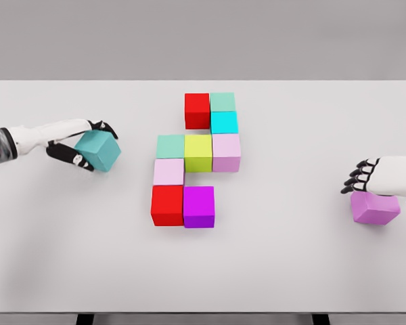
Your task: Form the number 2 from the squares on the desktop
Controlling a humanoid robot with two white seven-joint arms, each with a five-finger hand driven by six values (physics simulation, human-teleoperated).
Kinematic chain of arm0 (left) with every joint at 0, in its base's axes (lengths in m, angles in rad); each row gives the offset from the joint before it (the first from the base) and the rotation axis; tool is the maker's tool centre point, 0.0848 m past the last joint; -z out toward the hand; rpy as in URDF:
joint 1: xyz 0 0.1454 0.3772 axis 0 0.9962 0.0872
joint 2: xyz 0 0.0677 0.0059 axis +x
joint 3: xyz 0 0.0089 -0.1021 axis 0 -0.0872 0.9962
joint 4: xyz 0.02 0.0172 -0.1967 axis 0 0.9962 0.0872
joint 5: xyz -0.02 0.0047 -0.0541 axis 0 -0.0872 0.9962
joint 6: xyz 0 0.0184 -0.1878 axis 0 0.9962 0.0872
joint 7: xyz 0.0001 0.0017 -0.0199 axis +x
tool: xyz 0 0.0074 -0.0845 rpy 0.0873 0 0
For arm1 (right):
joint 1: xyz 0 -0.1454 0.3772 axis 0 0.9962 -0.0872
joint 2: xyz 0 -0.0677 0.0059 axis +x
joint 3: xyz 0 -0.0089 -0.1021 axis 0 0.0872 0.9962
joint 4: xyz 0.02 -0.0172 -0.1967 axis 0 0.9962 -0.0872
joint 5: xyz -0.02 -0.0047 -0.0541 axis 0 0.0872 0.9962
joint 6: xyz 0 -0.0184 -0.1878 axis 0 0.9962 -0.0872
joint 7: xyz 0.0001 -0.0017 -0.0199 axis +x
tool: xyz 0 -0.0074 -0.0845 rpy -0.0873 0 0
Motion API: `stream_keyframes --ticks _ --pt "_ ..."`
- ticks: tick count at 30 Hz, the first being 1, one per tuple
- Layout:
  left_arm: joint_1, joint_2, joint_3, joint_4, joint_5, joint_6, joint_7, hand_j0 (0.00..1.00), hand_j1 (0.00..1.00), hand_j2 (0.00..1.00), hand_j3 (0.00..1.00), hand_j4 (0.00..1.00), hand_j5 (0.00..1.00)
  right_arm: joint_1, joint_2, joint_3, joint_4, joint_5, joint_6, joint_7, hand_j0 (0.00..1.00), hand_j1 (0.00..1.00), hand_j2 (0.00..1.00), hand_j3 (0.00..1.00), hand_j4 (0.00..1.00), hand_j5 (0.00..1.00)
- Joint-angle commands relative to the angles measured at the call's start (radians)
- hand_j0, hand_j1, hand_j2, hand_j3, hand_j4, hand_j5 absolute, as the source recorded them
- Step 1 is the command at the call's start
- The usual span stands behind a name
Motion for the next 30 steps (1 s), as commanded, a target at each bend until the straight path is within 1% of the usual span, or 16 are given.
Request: stream_keyframes --ticks 1,4,7,10,13,15,16,17,19,20,21,23,25,27,28,30 --pt "-0.002 -0.004 -0.001 0.004 0.014 0.026 0.002 0.44 0.44 0.44 0.44 0.44 0.44 0.000 0.006 0.002 0.001 0.004 0.002 0.000 1.00 1.00 1.00 1.00 1.00 1.00" --pt "-0.021 -0.021 -0.001 0.002 0.008 0.106 0.002 0.42 0.42 0.42 0.42 0.42 0.42 0.000 0.009 0.017 0.001 0.010 0.002 0.000 1.00 1.00 1.00 1.00 1.00 1.00" --pt "-0.043 -0.062 -0.002 0.004 -0.002 0.201 0.017 0.40 0.40 0.40 0.40 0.40 0.40 0.000 0.016 0.022 0.002 0.021 0.002 0.000 1.00 1.00 1.00 1.00 1.00 1.00" --pt "-0.066 -0.087 -0.002 0.002 0.000 0.250 0.028 0.38 0.38 0.38 0.38 0.38 0.38 0.000 0.022 0.031 0.005 0.034 0.002 0.000 1.00 1.00 1.00 1.00 1.00 1.00" --pt "-0.110 -0.137 -0.004 0.004 -0.002 0.383 0.029 0.37 0.37 0.37 0.37 0.37 0.37 0.002 0.028 0.039 0.013 0.042 0.002 0.000 1.00 1.00 1.00 1.00 1.00 1.00" --pt "-0.150 -0.180 -0.004 0.007 -0.003 0.512 0.032 0.37 0.37 0.37 0.37 0.37 0.37 0.002 0.028 0.039 0.013 0.044 0.002 0.000 1.00 1.00 1.00 1.00 1.00 1.00" --pt "-0.164 -0.197 -0.002 0.007 -0.003 0.543 0.032 0.37 0.37 0.37 0.37 0.37 0.37 0.002 0.028 0.039 0.013 0.051 0.002 0.000 1.00 1.00 1.00 1.00 1.00 1.00" --pt "-0.170 -0.215 -0.002 0.022 -0.003 0.569 0.043 0.37 0.37 0.37 0.37 0.37 0.37 0.000 0.029 0.039 0.013 0.051 0.002 0.000 0.98 0.98 0.98 0.98 0.98 0.98" --pt "-0.196 -0.271 -0.002 0.073 -0.005 0.624 0.083 0.37 0.37 0.37 0.37 0.37 0.37 0.002 0.029 0.037 0.011 0.050 0.002 0.000 0.84 0.84 0.84 0.84 0.84 0.84" --pt "-0.212 -0.304 -0.002 0.110 -0.021 0.655 0.088 0.37 0.37 0.37 0.37 0.37 0.37 0.002 0.029 0.037 0.013 0.048 0.002 0.000 0.81 0.81 0.81 0.81 0.81 0.81" --pt "-0.229 -0.346 -0.001 0.145 -0.060 0.675 0.101 0.37 0.37 0.37 0.37 0.37 0.37 0.002 0.029 0.037 0.011 0.048 0.002 0.000 0.77 0.77 0.77 0.77 0.77 0.77" --pt "-0.256 -0.409 -0.002 0.223 -0.086 0.698 0.117 0.37 0.37 0.37 0.37 0.37 0.37 0.003 0.032 0.037 0.011 0.048 0.002 0.000 0.73 0.73 0.73 0.73 0.73 0.73" --pt "-0.270 -0.458 -0.002 0.268 -0.114 0.710 0.135 0.37 0.37 0.37 0.37 0.37 0.37 0.003 0.034 0.037 0.011 0.048 0.002 0.000 0.73 0.73 0.73 0.73 0.73 0.73" --pt "-0.279 -0.487 -0.002 0.271 -0.138 0.752 0.151 0.37 0.37 0.37 0.37 0.37 0.37 0.003 0.037 0.037 0.011 0.047 0.002 0.000 0.73 0.73 0.73 0.73 0.73 0.73" --pt "-0.279 -0.499 -0.002 0.271 -0.147 0.761 0.154 0.37 0.37 0.37 0.37 0.37 0.37 0.003 0.039 0.037 0.011 0.044 0.002 0.000 0.70 0.70 0.70 0.70 0.70 0.70" --pt "-0.279 -0.501 -0.002 0.271 -0.149 0.762 0.158 0.37 0.37 0.37 0.37 0.37 0.37 0.003 0.045 0.032 0.011 0.039 0.002 0.000 0.69 0.69 0.69 0.69 0.69 0.69"
